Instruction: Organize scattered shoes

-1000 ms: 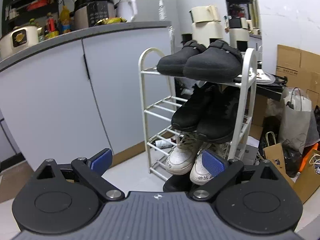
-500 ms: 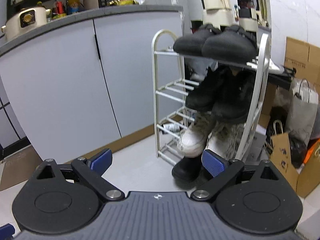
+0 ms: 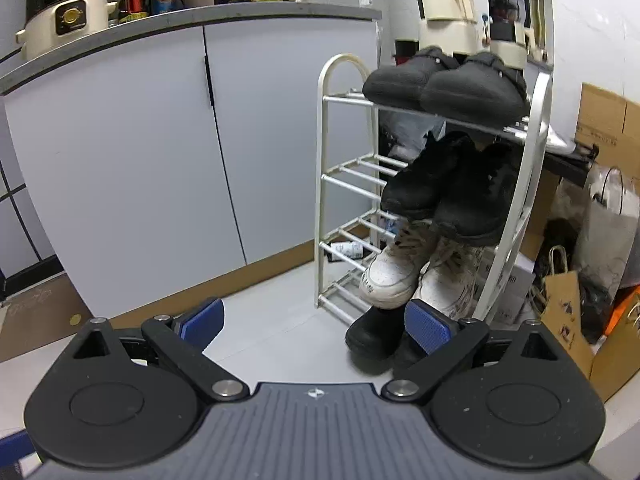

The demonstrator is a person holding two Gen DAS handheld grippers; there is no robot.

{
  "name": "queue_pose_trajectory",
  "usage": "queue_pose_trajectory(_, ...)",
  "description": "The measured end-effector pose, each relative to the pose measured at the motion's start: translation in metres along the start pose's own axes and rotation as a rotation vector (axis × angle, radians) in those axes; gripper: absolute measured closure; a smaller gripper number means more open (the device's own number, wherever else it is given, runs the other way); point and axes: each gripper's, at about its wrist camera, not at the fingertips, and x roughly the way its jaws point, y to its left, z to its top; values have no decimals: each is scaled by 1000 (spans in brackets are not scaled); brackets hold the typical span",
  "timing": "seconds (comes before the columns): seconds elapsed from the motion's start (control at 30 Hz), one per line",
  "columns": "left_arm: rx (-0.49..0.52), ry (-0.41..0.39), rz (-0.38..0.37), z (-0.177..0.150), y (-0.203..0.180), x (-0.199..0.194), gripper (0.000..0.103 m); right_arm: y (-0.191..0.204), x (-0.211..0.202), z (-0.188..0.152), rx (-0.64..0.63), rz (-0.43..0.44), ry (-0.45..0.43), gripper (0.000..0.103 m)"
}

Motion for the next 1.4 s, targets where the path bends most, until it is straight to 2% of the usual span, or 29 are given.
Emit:
queue_pose_trajectory(0.13, 0, -14, 26, 2, 6, -6, 0, 3, 0, -1, -2, -10, 14, 3)
queue_pose_trajectory(0.4, -5, 2, 20, 2, 10, -7, 0, 12, 2, -9, 23, -24, 67, 3)
queue_pose_trajectory(0.87, 1, 24, 38, 2, 14, -4, 0, 20, -7, -15, 1, -13, 64, 3)
queue_pose_trajectory(1.03, 1, 13, 46, 4, 15, -5, 0, 21, -10, -17, 7, -27, 74, 3)
queue_pose_trajectory(1.4, -47, -25, 36, 10, 24, -11, 0, 36, -16, -31, -48, 1, 101, 3)
